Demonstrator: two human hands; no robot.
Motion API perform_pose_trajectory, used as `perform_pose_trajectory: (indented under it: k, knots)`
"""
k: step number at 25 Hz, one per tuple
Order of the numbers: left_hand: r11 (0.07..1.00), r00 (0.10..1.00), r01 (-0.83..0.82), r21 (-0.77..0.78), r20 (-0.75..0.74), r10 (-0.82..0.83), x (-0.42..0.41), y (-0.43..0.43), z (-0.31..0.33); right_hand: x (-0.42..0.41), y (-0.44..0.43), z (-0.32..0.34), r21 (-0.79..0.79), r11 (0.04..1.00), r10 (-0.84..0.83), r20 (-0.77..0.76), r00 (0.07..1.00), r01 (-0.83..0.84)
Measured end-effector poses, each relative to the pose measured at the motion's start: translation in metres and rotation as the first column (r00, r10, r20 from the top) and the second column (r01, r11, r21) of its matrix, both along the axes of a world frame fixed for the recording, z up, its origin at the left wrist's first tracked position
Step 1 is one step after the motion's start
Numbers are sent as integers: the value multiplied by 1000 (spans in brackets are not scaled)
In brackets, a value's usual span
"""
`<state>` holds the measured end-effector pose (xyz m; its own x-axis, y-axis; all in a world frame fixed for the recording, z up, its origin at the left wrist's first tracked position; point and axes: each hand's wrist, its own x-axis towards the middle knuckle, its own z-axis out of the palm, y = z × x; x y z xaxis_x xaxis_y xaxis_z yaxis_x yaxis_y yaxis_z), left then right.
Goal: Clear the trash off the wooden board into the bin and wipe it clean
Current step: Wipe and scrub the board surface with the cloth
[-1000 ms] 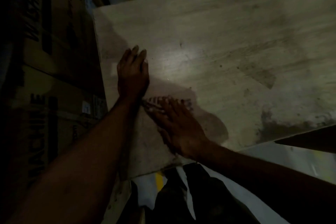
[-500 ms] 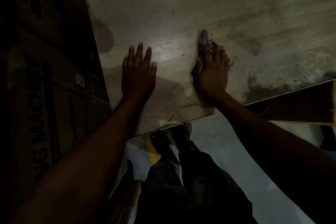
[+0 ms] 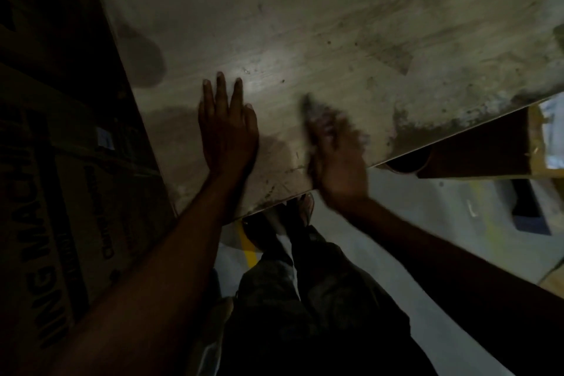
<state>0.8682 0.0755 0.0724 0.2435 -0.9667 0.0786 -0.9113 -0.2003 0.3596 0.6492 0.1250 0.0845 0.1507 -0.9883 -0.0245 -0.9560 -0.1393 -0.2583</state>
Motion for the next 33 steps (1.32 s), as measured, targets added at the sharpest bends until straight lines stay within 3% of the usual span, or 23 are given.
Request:
perform_pose_trajectory:
  k: [2, 3, 4, 5, 7, 8, 9, 11, 12, 13, 14, 15, 17, 18, 19, 22, 23, 24, 26, 27, 29, 30, 33]
  knots:
    - [1000, 1000, 11, -21, -16, -11, -8, -4, 0, 10, -11, 2, 7, 877, 480, 46, 876, -481]
    - [1000, 1000, -4, -25, -21, 3, -9, -6, -2, 1, -48, 4, -19, 864, 503, 40, 864, -502]
    - [999, 999, -33, -22, -21, 32, -10, -7, -2, -12, -90, 3, -44, 945, 325, 45, 945, -323]
    - [998, 998, -58, -20, -23, 57, -11, -12, -1, -16, -122, 11, -38, 999, -21, 67, 998, 24]
    - [999, 999, -45, -20, -28, 44, -11, -36, 4, -8, -137, 8, -35, 924, -378, 86, 922, 382]
    - [1000, 999, -13, -12, -39, 12, -11, -57, 7, 12, -124, 0, -57, 971, -228, 50, 972, 230]
    - [1000, 998, -1, 14, -62, 2, -12, -79, 10, 19, -111, -6, -64, 988, 143, 20, 990, -141]
    - [994, 995, -53, 91, -81, 60, -14, -121, 16, 6, -147, -6, -91, 878, 471, 1, 882, -469]
    - [991, 994, -73, 108, -68, 80, -14, -137, 18, -3, -185, -7, -133, 939, 322, 5, 947, -318]
    - [992, 996, -63, 111, -62, 70, -13, -148, 20, -4, -216, -2, -122, 992, -33, 56, 998, 40]
    - [994, 996, -36, 106, -75, 44, -9, -153, 19, 0, -228, -1, -118, 944, -299, 92, 950, 309]
    - [996, 994, -7, 84, -105, 16, -5, -160, 18, 13, -235, -2, -96, 919, -371, 114, 922, 382]
    - [1000, 991, 11, -17, -134, -13, 0, -175, 16, 39, -218, -12, -131, 982, 142, 55, 988, -134]
    - [997, 993, -14, -76, -116, 5, 0, -184, 15, 37, -227, -13, -138, 937, 326, 14, 945, -321]
    - [993, 994, -50, -111, -105, 39, -1, -193, 15, 30, -255, -13, -153, 921, 366, 23, 930, -358]
    - [989, 986, -133, -59, -110, 126, -6, -221, 22, 39, -334, -2, -97, 959, -254, 128, 959, 267]
    - [988, 984, -145, -46, -112, 139, -5, -233, 23, 56, -342, -2, -93, 973, -199, 136, 970, 213]
    - [985, 982, -166, -53, -104, 160, -5, -244, 24, 70, -338, -7, -163, 983, 107, 106, 989, -89]
    - [963, 970, -243, -115, -32, 241, -10, -264, 22, 70, -367, -14, -244, 827, 530, 34, 848, -507]
    - [957, 964, -256, -139, 33, 263, -15, -270, 19, 66, -398, -12, -229, 866, 470, 70, 880, -445]
    - [970, 958, -189, -154, 187, 217, -17, -276, 7, 81, -440, 0, -129, 990, 66, 130, 989, -50]
    - [985, 956, -100, -143, 259, 135, -15, -276, -2, 97, -446, -1, -102, 995, 14, 105, 994, -4]
    - [991, 933, 0, -137, 357, 49, -11, -295, -7, 105, -449, -4, -127, 858, 502, 4, 865, -498]
